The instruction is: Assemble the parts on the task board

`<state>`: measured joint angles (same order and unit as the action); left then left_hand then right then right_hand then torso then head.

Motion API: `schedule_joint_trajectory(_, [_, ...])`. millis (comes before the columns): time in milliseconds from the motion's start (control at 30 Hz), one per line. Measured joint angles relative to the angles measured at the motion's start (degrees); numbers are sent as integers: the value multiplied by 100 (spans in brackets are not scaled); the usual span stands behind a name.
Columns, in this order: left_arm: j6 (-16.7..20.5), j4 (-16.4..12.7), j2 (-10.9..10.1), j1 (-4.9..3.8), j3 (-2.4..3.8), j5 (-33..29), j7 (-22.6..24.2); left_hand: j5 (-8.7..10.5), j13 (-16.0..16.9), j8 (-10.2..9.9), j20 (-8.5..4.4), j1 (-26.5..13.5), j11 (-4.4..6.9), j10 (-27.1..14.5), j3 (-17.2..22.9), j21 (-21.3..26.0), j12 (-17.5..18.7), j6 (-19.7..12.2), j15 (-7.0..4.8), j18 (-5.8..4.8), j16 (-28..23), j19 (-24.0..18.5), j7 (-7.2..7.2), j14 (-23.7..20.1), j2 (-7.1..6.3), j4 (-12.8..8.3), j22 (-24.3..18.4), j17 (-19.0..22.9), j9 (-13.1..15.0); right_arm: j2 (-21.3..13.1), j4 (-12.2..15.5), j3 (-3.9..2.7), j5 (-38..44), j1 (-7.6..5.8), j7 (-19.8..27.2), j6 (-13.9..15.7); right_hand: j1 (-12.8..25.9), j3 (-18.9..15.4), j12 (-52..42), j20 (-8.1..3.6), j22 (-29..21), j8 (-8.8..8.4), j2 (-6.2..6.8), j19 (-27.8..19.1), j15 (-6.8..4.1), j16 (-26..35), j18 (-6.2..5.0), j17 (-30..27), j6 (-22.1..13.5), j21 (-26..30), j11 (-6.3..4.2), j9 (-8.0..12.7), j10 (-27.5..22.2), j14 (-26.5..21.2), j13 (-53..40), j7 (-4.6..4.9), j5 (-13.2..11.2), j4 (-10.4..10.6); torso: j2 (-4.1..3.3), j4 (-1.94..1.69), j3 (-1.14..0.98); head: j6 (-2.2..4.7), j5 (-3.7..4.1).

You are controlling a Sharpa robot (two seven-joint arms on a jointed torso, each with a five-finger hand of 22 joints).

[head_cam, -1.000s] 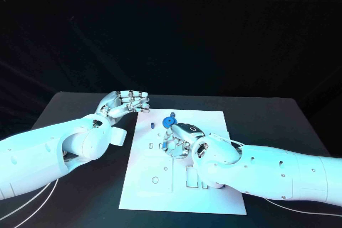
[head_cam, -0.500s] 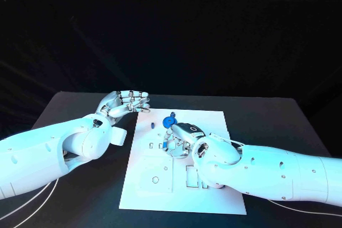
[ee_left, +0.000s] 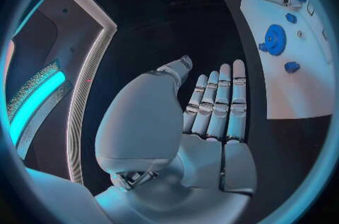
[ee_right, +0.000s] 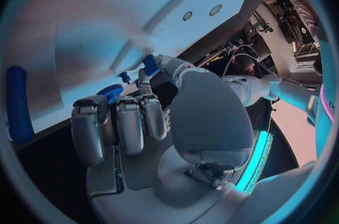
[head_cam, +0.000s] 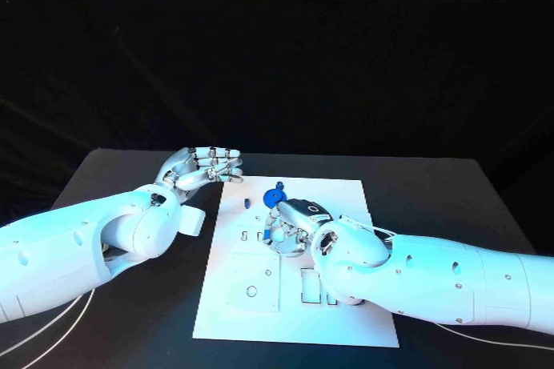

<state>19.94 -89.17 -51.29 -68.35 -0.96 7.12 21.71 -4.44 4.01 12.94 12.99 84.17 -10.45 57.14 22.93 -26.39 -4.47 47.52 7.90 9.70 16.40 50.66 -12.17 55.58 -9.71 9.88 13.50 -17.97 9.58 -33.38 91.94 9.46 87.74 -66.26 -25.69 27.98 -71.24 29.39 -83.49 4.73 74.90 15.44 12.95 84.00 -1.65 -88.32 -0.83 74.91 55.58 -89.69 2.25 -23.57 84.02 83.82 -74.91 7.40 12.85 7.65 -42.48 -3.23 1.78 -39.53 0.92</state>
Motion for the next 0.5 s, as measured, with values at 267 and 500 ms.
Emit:
schedule_joint_trajectory(267, [-6,3,-1,0,-1,0,-9,0,0,0,0,0,0,0,0,0,0,0,0,0,0,0,0,0,0,0,0,0,-1,2,3,3,3,0,10,1,43,-101,34,0,1,-84,117,0,34,0,0,0,-146,0,43,45,1,9,0,48,0,27,-2,-3,0,4,2])
schedule_joint_trajectory(500, [-11,6,-1,0,-1,0,-16,0,0,0,0,0,0,0,0,0,0,0,0,0,0,0,0,0,0,0,-1,1,-1,2,1,4,4,1,17,2,78,-243,57,43,4,-90,151,0,64,0,1,4,-164,0,83,56,1,20,0,67,0,44,-2,0,1,4,2])
